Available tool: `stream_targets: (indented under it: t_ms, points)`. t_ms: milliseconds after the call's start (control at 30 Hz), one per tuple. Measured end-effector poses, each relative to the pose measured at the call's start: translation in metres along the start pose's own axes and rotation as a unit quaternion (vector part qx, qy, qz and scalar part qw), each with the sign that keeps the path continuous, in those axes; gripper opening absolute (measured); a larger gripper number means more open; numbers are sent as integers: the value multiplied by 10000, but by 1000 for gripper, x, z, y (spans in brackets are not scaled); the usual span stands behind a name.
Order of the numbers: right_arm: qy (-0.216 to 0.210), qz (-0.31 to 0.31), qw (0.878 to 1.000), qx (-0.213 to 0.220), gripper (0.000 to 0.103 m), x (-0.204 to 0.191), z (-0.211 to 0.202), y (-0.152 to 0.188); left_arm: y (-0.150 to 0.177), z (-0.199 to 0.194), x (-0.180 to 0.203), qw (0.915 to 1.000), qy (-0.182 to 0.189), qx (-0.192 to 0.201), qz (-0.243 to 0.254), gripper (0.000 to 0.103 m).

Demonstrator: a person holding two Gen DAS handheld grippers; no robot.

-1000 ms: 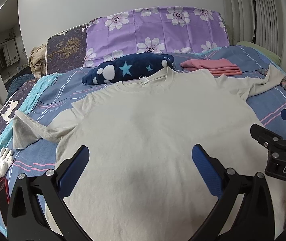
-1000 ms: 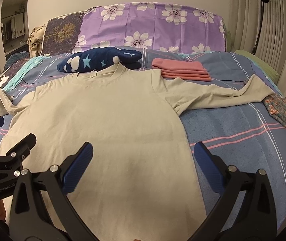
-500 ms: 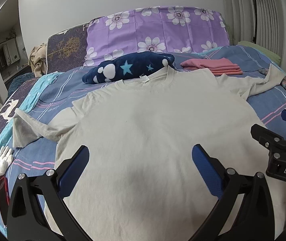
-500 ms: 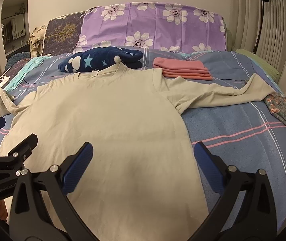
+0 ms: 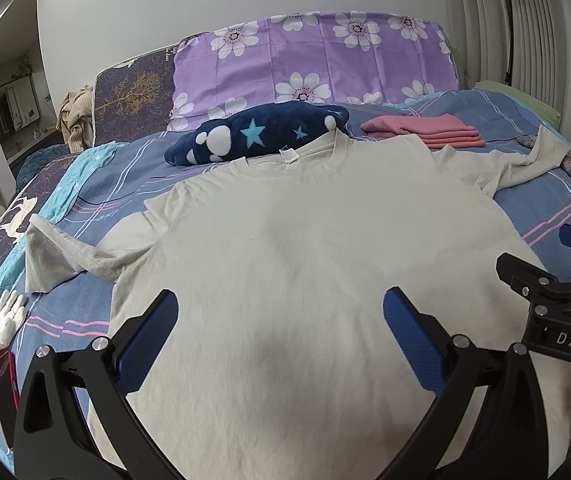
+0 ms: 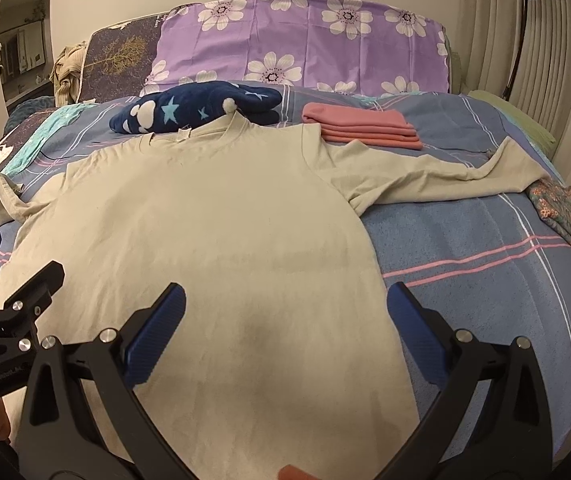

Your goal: Fold small clothes

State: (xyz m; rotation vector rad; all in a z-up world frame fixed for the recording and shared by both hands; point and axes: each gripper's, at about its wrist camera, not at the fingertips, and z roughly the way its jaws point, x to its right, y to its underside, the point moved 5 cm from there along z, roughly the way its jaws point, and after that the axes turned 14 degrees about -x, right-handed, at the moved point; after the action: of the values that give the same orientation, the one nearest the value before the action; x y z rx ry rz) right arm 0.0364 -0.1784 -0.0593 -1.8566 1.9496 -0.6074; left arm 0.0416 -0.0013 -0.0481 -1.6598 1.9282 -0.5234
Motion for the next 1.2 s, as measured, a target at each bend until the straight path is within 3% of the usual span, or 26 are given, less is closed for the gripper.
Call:
stream_targets:
  t_ms: [100, 1200]
  points:
    - [-151, 37, 9999, -2, 101, 2, 0, 1, 0, 0, 0, 10000, 5, -3, 4, 102]
    - [-113, -6, 9999, 115, 101, -2, -3, 1, 3, 1, -1, 9999, 72, -134, -12, 102]
